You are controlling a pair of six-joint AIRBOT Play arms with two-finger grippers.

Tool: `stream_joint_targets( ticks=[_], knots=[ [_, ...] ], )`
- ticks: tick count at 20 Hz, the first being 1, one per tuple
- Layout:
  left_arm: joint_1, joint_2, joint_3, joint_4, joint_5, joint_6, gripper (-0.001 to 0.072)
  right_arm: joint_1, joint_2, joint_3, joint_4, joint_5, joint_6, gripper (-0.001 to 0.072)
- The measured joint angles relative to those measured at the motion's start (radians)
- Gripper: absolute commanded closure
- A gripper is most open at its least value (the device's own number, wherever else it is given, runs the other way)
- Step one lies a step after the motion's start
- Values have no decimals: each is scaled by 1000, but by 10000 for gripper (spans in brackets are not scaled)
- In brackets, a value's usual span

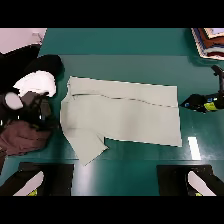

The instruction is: Fold the shirts.

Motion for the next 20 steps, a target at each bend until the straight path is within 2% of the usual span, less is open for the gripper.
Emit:
stream_joint_targets(
  ticks=[5, 12, 13, 14, 18, 20],
  knots=[
    [2, 87, -193, -113, 91, -8, 209, 13, 34, -12, 17, -6, -3, 382],
    [-26, 106, -293, -270, 230, 27, 213, 53, 42, -13, 24, -10, -4, 382],
    [-42, 106, -298, -283, 252, 29, 392, 54, 42, -13, 31, -10, -4, 382],
    [-60, 105, -304, -284, 278, 30, 664, 53, 42, -13, 38, -10, -4, 382],
    [-98, 107, -293, -295, 288, 32, 684, 6, 42, -15, 50, 27, -4, 382],
    [-103, 109, -258, -294, 253, 32, 684, -50, 43, -19, 6, 80, -4, 382]
  ],
)
